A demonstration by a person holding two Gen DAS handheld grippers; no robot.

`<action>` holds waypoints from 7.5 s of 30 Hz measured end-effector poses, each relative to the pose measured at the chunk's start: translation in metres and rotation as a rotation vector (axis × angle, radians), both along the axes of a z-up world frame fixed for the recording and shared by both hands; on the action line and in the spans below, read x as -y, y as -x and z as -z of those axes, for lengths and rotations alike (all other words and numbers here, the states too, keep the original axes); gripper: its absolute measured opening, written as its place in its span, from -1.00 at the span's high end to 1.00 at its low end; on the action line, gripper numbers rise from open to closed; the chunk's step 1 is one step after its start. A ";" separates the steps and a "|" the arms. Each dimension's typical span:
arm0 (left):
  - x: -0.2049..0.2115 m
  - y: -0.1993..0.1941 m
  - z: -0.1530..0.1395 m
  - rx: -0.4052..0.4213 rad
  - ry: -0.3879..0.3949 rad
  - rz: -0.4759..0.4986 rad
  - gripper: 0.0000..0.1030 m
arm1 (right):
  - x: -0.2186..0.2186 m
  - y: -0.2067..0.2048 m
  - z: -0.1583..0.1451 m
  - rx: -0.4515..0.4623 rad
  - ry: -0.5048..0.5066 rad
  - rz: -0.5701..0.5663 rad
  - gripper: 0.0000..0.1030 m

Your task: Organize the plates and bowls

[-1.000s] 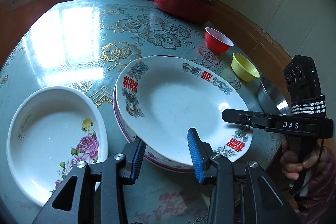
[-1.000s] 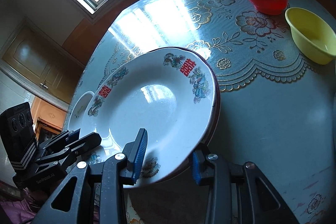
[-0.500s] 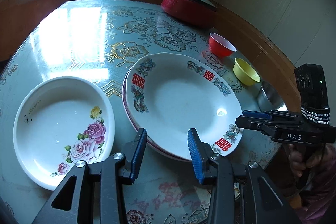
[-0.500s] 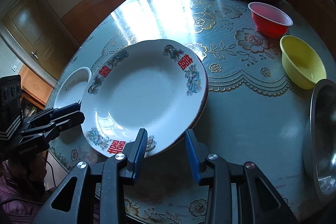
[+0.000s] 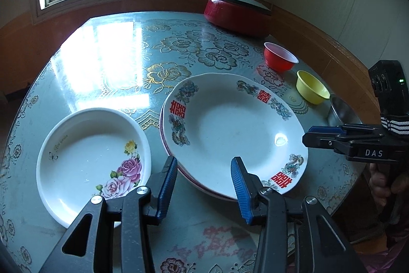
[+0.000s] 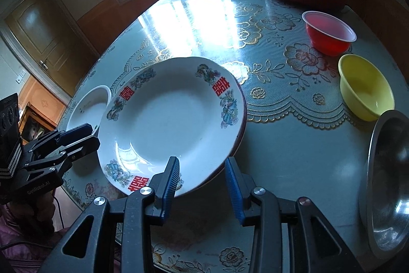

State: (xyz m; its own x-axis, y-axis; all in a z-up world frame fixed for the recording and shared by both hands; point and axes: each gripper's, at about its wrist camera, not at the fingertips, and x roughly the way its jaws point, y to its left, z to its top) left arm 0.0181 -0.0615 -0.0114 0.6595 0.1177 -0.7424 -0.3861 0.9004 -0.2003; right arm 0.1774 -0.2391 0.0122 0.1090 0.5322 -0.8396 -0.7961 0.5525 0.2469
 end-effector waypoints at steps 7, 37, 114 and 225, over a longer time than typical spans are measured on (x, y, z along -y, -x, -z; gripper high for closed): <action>-0.002 0.003 -0.001 0.004 -0.003 -0.011 0.13 | -0.009 0.005 -0.002 -0.003 -0.021 -0.033 0.26; -0.051 0.064 -0.002 0.065 0.057 -0.201 0.11 | -0.128 0.056 0.002 -0.158 -0.149 -0.313 0.26; -0.041 -0.027 0.022 -0.061 0.088 0.123 0.18 | -0.061 -0.034 0.030 0.005 0.058 0.189 0.50; -0.021 -0.059 -0.021 0.078 -0.041 0.143 0.57 | -0.030 -0.021 0.015 -0.097 -0.130 0.263 0.59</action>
